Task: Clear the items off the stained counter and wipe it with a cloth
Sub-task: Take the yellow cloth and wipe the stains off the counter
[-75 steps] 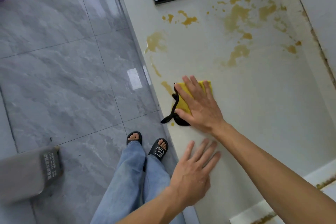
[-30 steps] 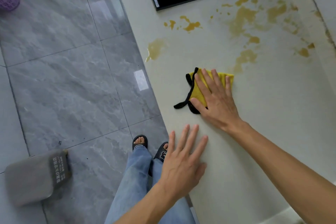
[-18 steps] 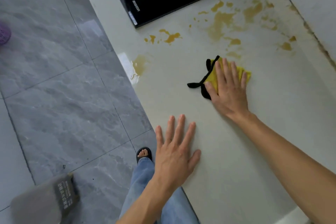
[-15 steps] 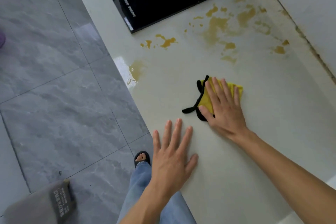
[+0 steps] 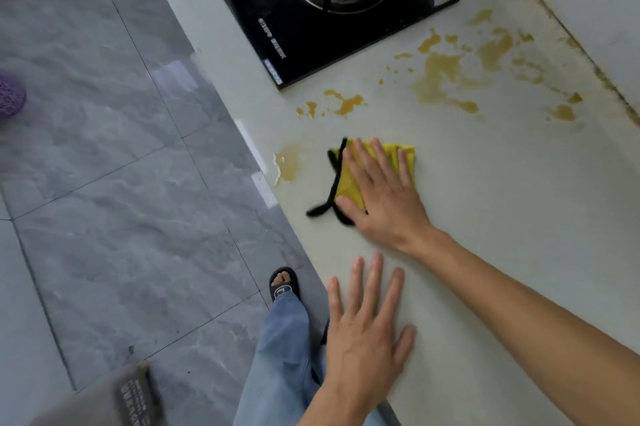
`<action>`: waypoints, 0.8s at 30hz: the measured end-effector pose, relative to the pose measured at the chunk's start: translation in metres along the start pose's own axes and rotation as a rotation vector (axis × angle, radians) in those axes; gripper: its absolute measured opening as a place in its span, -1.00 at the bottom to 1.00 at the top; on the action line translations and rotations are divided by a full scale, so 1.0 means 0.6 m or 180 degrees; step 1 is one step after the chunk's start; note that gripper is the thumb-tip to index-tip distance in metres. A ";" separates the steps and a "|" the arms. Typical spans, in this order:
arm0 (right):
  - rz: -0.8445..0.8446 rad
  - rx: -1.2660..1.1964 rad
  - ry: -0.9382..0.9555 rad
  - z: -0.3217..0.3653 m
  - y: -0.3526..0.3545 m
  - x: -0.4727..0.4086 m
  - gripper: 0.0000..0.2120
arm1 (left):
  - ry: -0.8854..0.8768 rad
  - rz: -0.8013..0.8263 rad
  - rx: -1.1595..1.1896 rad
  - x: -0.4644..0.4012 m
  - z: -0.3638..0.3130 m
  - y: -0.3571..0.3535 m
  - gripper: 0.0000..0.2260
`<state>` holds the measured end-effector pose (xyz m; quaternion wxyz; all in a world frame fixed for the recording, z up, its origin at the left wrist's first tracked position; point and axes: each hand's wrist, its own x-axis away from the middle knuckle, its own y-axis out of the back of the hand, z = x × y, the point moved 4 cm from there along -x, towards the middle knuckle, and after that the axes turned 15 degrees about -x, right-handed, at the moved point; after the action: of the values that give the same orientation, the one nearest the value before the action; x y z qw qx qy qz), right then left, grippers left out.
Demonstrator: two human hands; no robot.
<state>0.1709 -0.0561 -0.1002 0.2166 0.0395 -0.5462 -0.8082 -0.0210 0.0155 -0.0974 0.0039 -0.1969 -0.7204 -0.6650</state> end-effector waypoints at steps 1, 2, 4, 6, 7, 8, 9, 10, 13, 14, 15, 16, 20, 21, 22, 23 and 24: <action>0.0129 0.0050 0.0244 0.023 -0.013 0.007 -0.23 | -0.0009 0.0017 0.0009 -0.001 0.002 0.000 -0.23; 0.0223 0.0071 0.0479 0.044 -0.024 0.008 -0.23 | -0.0023 0.0016 0.0014 -0.002 0.002 0.001 -0.24; 0.0336 0.0084 0.0937 0.088 -0.039 -0.017 -0.24 | -0.0038 -0.0037 0.0036 -0.003 0.002 0.000 -0.27; 0.0394 0.0125 0.1198 0.121 -0.045 -0.066 -0.26 | -0.0050 -0.0024 0.0095 -0.001 0.001 0.000 -0.28; 0.0405 0.0139 0.1191 0.128 -0.044 -0.095 -0.26 | -0.0045 0.0014 0.0129 -0.001 0.002 0.000 -0.27; 0.0391 0.0140 0.1075 0.125 -0.039 -0.124 -0.27 | -0.0036 0.0056 0.0157 -0.001 0.003 0.000 -0.25; 0.0345 0.0126 0.0860 0.113 -0.030 -0.153 -0.28 | -0.0039 0.0095 0.0171 0.000 0.004 0.001 -0.23; 0.0279 0.0092 0.0597 0.094 -0.016 -0.174 -0.29 | -0.0057 0.0118 0.0172 0.001 0.005 0.002 -0.22; 0.0037 -0.0018 -0.0069 0.025 0.026 -0.178 -0.30 | -0.0109 0.0129 0.0171 0.004 0.010 0.008 -0.20; -0.0004 -0.0033 -0.0168 0.012 0.030 -0.160 -0.30 | -0.0125 0.0144 0.0168 0.005 0.012 0.010 -0.19; -0.0035 -0.0021 -0.0221 0.009 0.028 -0.137 -0.30 | -0.0144 0.0172 0.0171 0.004 0.014 0.013 -0.19; -0.0049 0.0004 -0.0218 0.018 0.019 -0.112 -0.29 | -0.0155 0.0210 0.0180 0.003 0.016 0.015 -0.19; 0.0186 -0.0021 0.0394 0.121 -0.041 -0.080 -0.26 | -0.0161 0.0286 0.0224 -0.003 0.016 0.021 -0.29; 0.0237 -0.0040 0.0530 0.136 -0.044 -0.100 -0.26 | -0.0169 0.0262 0.0258 -0.003 0.015 0.021 -0.30; 0.0264 -0.0052 0.0600 0.141 -0.039 -0.126 -0.27 | -0.0180 0.0235 0.0281 -0.002 0.014 0.021 -0.29; 0.0288 -0.0051 0.0620 0.137 -0.032 -0.151 -0.28 | -0.0186 0.0214 0.0279 -0.001 0.015 0.020 -0.26; 0.0292 -0.0059 0.0593 0.125 -0.022 -0.172 -0.28 | -0.0188 0.0208 0.0250 0.001 0.016 0.020 -0.23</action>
<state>0.2377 0.0535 -0.1001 0.3036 0.0875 -0.5175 -0.7952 -0.0156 0.0256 -0.0868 0.0121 -0.2395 -0.7389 -0.6296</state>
